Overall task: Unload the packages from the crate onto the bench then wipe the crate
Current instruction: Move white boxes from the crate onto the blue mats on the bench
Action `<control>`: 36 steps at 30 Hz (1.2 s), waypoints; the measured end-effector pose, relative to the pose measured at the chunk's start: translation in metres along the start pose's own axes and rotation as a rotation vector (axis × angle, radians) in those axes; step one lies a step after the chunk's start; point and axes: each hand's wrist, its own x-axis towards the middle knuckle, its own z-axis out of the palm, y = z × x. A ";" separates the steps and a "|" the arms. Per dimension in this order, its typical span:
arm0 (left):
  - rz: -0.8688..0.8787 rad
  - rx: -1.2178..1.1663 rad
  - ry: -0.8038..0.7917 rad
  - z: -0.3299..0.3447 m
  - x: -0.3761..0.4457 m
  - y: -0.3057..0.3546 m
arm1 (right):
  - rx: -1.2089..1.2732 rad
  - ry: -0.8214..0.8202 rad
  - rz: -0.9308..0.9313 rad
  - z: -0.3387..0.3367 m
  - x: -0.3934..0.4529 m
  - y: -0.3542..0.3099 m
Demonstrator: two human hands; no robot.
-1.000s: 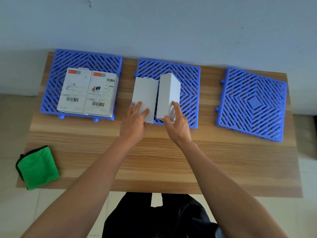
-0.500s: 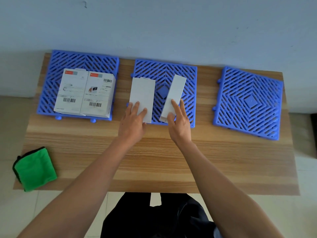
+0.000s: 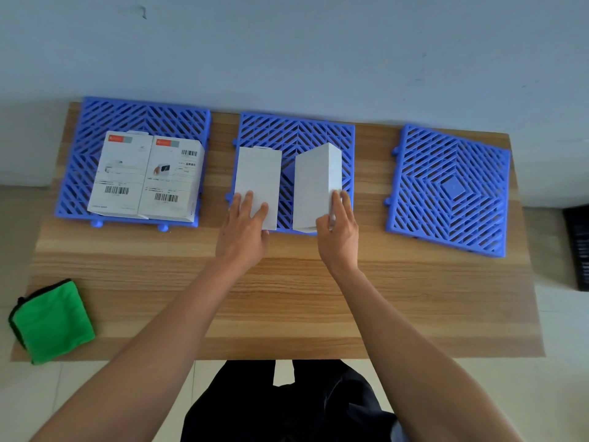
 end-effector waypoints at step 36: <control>0.092 0.006 -0.005 0.003 0.004 -0.020 | -0.368 -0.394 -0.099 0.034 0.007 -0.003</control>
